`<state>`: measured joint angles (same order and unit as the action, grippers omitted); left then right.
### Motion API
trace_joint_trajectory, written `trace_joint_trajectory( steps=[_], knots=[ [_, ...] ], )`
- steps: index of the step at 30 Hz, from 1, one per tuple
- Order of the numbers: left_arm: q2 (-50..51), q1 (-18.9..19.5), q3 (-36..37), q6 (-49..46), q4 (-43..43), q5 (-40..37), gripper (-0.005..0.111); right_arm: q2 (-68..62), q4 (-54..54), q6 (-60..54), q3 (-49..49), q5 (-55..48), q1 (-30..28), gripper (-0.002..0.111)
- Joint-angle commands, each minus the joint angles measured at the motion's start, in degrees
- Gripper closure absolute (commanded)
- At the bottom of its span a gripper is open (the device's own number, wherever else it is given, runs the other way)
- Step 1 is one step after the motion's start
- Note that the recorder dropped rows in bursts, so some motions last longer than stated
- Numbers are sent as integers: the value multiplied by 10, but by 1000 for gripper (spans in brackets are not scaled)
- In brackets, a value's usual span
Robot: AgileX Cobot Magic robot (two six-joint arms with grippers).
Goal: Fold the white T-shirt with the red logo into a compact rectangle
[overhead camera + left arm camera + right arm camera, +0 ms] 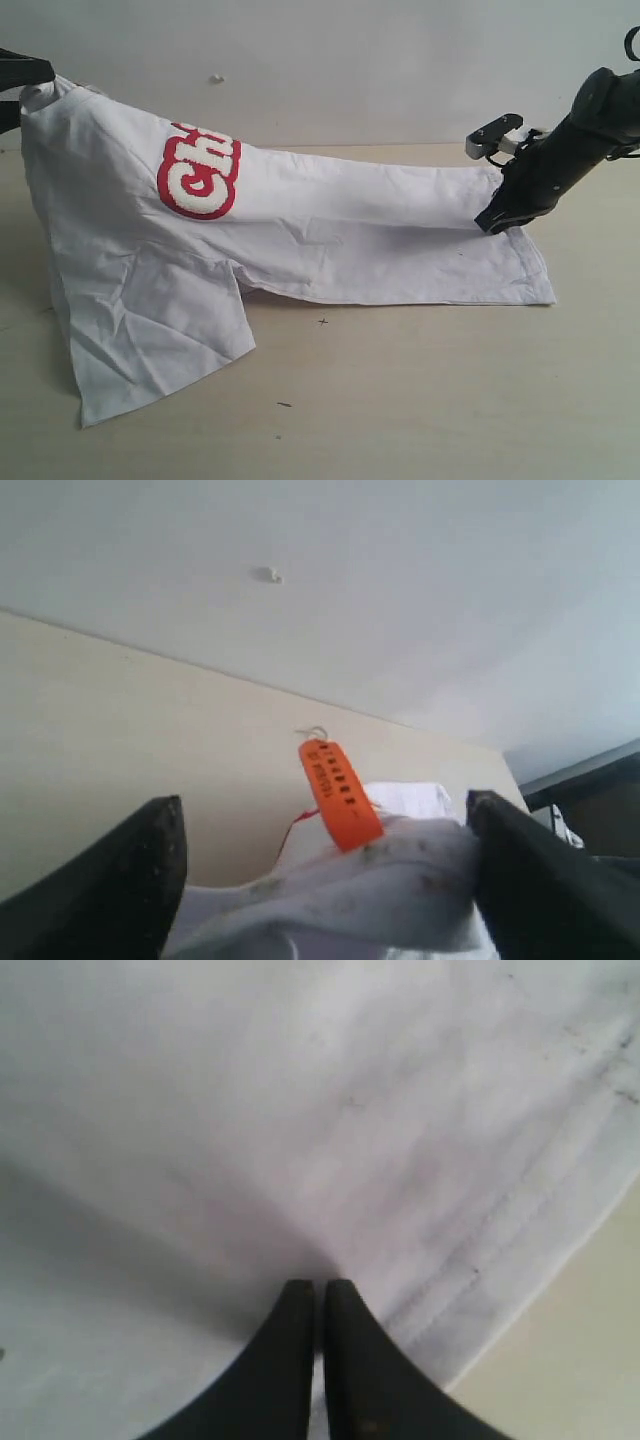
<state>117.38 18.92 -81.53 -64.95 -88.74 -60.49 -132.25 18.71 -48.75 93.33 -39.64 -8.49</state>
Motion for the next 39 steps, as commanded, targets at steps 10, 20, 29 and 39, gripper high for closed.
trace_joint_trajectory(
  steps=[10, 20, 29, 39],
  knots=[
    [-11, 38, -46, 83, 32, -62, 33, -14, -28, 8, -2, -7, -1, 103],
    [-11, 67, -46, 31, 8, -91, 33, -4, -41, 8, -2, 4, -1, 103],
    [-10, -131, -7, -79, 454, 52, 33, 59, 23, 8, -2, 21, -1, 103],
    [41, -309, 39, 126, 780, 163, 61, 68, 46, -42, -3, -44, 25, 103]
  ],
)
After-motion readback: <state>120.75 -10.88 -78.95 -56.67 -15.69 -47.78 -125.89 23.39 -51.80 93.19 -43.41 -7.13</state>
